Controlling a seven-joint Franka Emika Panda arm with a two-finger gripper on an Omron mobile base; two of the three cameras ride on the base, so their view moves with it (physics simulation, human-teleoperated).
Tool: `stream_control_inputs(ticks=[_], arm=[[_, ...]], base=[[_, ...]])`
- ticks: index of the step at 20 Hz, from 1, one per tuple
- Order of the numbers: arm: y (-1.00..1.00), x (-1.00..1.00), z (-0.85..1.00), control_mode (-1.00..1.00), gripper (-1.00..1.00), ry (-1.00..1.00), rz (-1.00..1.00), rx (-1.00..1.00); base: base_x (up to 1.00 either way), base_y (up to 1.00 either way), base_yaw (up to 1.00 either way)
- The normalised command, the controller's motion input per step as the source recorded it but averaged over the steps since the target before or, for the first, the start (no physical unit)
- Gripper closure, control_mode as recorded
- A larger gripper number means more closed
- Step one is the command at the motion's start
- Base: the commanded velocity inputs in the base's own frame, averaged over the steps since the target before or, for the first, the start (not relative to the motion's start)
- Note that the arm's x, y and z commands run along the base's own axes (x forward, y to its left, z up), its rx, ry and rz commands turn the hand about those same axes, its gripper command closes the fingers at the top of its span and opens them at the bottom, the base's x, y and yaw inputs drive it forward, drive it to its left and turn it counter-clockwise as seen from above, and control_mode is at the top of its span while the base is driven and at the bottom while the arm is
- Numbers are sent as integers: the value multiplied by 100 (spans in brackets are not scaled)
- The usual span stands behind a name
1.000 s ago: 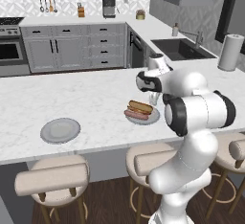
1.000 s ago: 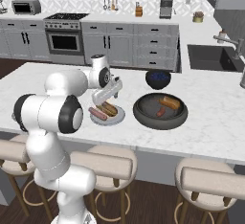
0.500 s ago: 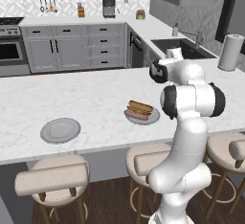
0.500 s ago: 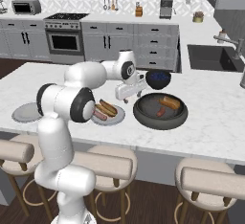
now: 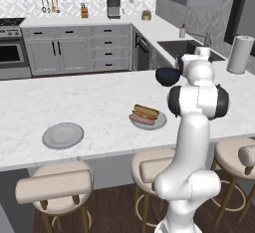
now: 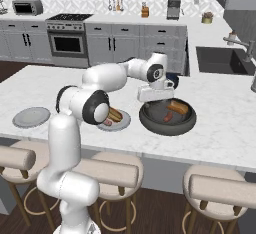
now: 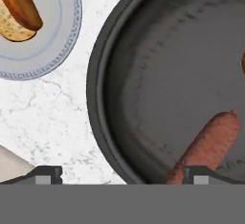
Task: Place one bun and one sausage from the bowl on each plate.
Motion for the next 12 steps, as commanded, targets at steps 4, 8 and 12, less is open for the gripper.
stream_control_inputs(ticks=[4, 8, 12], arm=[[-50, -15, 9, -100, -100, -12, -42, 0], [-51, -60, -66, -100, -100, -16, -36, -8], [-22, -56, -59, -100, -100, -23, -31, -11]], base=[[0, 0, 0], [0, 0, 0], [0, 0, 0]])
